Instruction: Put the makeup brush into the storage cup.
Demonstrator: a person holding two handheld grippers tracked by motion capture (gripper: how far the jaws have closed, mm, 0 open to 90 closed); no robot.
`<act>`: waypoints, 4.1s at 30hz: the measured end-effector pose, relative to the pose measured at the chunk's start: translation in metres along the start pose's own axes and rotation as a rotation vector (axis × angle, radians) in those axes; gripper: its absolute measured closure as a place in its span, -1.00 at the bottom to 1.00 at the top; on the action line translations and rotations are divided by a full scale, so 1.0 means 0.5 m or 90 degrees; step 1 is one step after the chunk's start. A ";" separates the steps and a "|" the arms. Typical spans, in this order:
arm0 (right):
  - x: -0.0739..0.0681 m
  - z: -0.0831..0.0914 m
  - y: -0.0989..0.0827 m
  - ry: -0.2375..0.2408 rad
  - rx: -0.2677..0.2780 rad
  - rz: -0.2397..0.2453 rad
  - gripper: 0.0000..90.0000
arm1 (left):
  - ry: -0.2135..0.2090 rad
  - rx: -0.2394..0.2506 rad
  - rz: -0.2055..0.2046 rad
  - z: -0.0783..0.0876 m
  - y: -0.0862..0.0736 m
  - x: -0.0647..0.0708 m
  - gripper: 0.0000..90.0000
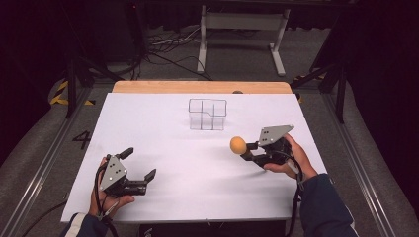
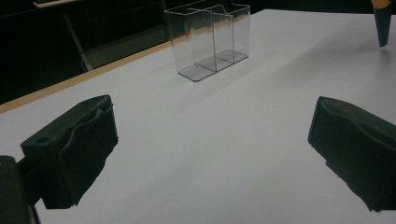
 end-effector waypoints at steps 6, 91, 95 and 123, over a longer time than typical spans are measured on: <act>0.004 0.029 0.001 -0.010 0.065 -0.026 0.39 | 0.003 -0.001 0.000 0.000 0.000 -0.001 -0.95; 0.104 0.022 0.154 -0.177 0.354 -0.160 0.39 | -0.003 0.021 0.017 0.012 0.002 -0.003 -0.94; 0.122 0.016 0.165 -0.182 0.368 -0.173 0.39 | -0.005 0.021 0.016 0.012 0.002 -0.002 -0.94; 0.175 -0.043 0.242 -0.180 0.439 -0.200 0.39 | -0.006 0.027 0.025 0.023 -0.003 0.000 -0.94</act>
Point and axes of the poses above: each handheld gripper's, and its own axes: z roughly backward along the jaws, y roughly out of its top, x roughly to its right, the point moved 5 cm from there along -z, roughly forward along the jaws, and after that the axes turned 7 degrees about -z, right-handed, at the moved point
